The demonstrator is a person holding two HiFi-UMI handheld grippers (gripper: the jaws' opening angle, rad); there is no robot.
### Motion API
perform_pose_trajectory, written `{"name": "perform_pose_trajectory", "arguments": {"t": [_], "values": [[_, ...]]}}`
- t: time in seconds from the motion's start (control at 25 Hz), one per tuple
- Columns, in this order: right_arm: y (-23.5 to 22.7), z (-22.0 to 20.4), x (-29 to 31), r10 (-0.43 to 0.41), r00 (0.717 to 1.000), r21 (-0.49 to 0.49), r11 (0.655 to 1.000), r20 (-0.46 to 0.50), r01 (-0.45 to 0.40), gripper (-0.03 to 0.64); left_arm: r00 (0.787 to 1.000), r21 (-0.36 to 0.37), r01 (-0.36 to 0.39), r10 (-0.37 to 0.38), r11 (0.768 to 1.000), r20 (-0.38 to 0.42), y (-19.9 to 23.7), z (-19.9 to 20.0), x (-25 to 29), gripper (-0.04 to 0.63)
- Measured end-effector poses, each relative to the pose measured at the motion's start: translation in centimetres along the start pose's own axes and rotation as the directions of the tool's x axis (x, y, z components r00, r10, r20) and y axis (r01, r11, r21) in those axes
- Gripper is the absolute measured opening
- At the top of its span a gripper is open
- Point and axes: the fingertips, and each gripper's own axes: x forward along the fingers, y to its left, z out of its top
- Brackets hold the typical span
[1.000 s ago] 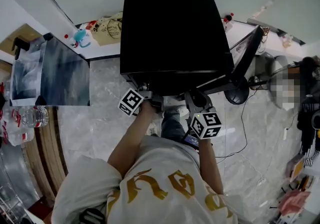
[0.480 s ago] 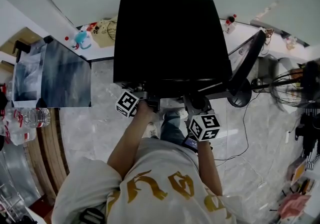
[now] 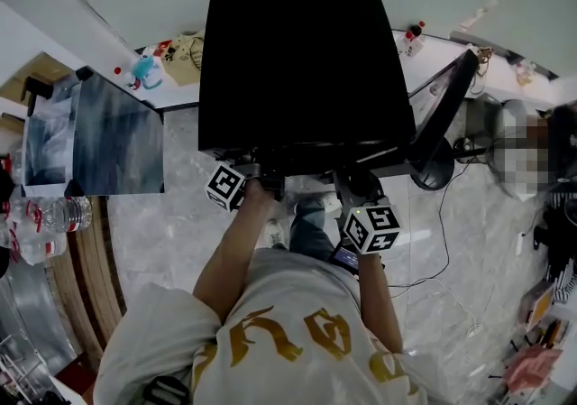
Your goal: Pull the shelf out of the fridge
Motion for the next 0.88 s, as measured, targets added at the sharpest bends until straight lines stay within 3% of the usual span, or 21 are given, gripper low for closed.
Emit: {"name": "perform_pose_trajectory", "arguments": {"t": [0.88], "values": [[3.6,-0.7,-2.6,0.018,1.0,-0.029,0.999,0.02,-0.018,0.085,0.998,-0.061,0.013,-0.017,0.998,-0.06,-0.1,-2.2,-6.1,0.013]]}}
